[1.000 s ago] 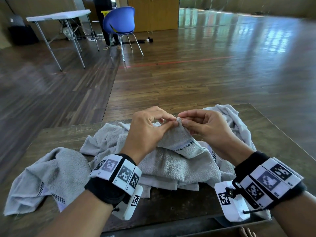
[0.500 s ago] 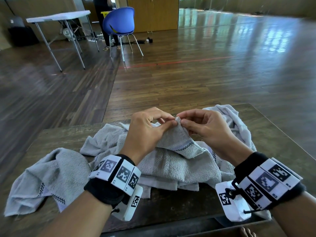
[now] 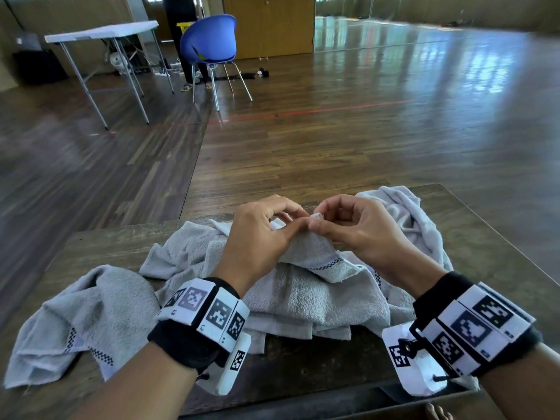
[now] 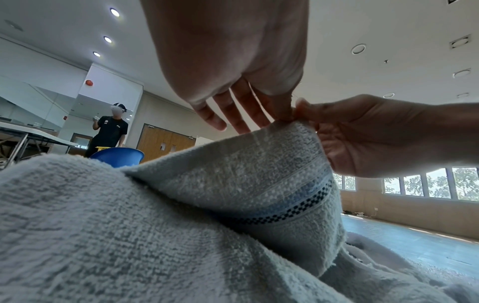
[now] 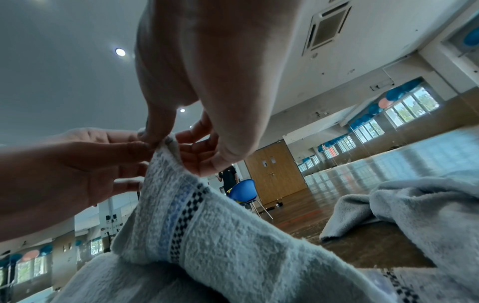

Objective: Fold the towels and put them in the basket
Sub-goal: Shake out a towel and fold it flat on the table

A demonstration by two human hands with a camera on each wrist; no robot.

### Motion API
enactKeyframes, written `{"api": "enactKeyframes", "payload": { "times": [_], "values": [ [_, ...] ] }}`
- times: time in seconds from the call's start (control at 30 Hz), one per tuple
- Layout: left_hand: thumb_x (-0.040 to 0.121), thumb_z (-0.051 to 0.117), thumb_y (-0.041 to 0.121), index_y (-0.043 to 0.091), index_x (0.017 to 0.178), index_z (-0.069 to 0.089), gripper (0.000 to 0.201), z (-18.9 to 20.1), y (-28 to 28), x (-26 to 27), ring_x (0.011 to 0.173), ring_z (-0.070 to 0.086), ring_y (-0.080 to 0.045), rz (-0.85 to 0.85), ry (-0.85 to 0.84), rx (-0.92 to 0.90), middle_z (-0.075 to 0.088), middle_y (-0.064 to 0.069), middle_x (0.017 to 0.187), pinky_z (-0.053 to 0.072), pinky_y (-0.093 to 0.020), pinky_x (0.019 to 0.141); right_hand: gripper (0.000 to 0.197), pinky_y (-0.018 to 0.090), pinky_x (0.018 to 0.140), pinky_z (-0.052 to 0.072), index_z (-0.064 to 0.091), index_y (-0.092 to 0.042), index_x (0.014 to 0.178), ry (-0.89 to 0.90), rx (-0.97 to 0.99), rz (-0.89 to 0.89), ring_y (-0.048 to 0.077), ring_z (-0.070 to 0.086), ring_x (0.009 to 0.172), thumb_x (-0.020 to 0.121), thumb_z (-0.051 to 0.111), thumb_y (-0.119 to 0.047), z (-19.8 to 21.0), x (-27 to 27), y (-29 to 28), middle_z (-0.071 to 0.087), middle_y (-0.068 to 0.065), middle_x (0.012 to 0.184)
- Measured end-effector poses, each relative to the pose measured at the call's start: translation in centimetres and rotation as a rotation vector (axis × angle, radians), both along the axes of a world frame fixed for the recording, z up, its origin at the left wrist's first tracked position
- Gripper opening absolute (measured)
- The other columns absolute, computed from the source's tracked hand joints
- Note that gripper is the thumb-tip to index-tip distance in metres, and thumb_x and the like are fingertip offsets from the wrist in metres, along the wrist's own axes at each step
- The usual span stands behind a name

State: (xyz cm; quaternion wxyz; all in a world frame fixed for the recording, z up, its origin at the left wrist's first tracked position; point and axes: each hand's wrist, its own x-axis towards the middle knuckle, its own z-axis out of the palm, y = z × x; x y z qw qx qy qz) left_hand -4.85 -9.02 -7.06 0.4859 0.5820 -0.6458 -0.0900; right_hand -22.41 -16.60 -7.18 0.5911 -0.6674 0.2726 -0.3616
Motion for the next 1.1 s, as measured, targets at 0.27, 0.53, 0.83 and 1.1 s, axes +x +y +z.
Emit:
{"api": "enactKeyframes", "payload": {
  "times": [0.27, 0.53, 0.83, 1.1],
  "values": [
    [0.09, 0.069, 0.04, 0.02, 0.093, 0.071, 0.021, -0.2, 0.4, 0.4, 0.099, 0.063, -0.008, -0.121, -0.109, 0.154, 0.068, 0.011, 0.1, 0.048, -0.024, 0.086, 0.017, 0.016, 0.068, 0.054, 0.07, 0.002, 0.095, 0.0, -0.109, 0.032, 0.008, 0.071, 0.075, 0.081, 0.078, -0.003, -0.1, -0.3, 0.1, 0.076, 0.006, 0.083],
    [0.086, 0.076, 0.024, 0.014, 0.083, 0.078, 0.011, -0.1, 0.8, 0.4, 0.107, 0.064, -0.004, -0.221, -0.109, 0.267, 0.069, 0.013, 0.114, 0.049, -0.036, 0.098, 0.012, 0.027, 0.086, 0.058, 0.075, -0.015, 0.095, 0.118, -0.288, 0.054, 0.016, 0.074, 0.088, 0.088, 0.074, -0.005, -0.8, -0.7, 0.3, 0.077, 0.001, 0.089],
    [0.086, 0.076, 0.027, 0.009, 0.079, 0.077, 0.019, 0.0, 1.0, -0.3, 0.094, 0.067, -0.01, -0.144, -0.136, 0.224, 0.073, 0.005, 0.094, 0.05, -0.039, 0.089, 0.014, 0.035, 0.089, 0.059, 0.074, -0.01, 0.101, 0.124, -0.287, 0.052, 0.022, 0.074, 0.091, 0.088, 0.077, -0.011, -0.9, -1.2, 1.1, 0.077, 0.005, 0.092],
    [0.084, 0.076, 0.035, 0.015, 0.076, 0.078, 0.022, -0.2, 1.1, -0.2, 0.107, 0.059, -0.004, -0.183, -0.196, 0.237, 0.072, 0.013, 0.1, 0.047, -0.04, 0.095, 0.013, 0.03, 0.085, 0.06, 0.075, -0.012, 0.094, 0.156, -0.355, 0.077, 0.015, 0.075, 0.086, 0.083, 0.08, -0.008, -0.5, -1.9, 0.8, 0.078, 0.0, 0.088]
  ]
}}
